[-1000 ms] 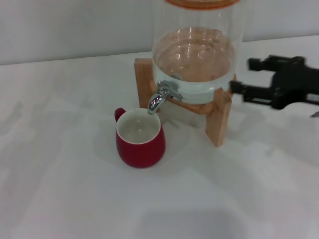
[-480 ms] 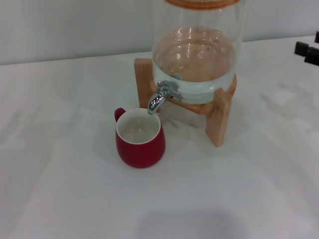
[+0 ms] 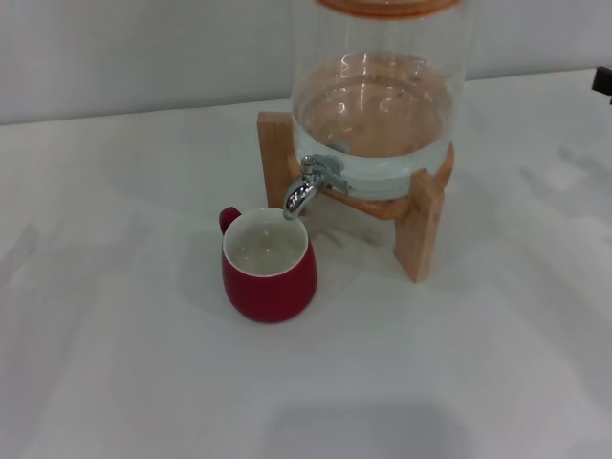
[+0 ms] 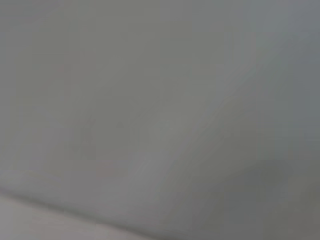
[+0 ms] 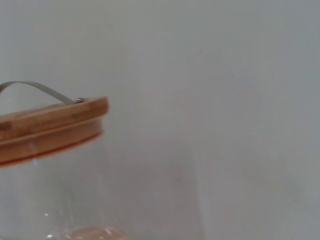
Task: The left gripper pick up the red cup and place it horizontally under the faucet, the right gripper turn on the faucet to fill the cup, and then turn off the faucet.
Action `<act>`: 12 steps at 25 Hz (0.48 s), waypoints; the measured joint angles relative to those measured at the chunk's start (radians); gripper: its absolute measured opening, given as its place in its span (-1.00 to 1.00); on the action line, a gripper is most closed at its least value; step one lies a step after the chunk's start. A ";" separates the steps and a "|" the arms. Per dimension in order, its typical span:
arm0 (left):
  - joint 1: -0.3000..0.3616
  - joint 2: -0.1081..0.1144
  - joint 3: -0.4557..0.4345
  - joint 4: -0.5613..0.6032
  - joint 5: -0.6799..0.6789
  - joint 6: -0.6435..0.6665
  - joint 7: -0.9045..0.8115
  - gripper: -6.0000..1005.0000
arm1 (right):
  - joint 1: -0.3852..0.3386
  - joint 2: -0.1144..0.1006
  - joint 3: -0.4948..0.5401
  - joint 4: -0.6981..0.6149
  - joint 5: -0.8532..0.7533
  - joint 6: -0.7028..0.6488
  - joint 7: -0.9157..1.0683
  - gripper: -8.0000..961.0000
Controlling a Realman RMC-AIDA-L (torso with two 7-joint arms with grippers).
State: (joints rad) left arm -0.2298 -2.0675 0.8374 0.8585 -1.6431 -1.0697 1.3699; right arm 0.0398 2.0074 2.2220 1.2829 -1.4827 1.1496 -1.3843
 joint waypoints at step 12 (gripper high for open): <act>0.019 -0.010 -0.009 0.005 -0.090 -0.047 0.085 0.72 | 0.024 -0.003 0.181 -0.230 0.088 0.103 -0.204 0.50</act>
State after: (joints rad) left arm -0.2110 -2.0777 0.8288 0.8631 -1.7328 -1.1166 1.4548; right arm 0.0642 2.0044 2.4029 1.0532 -1.3951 1.2531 -1.5886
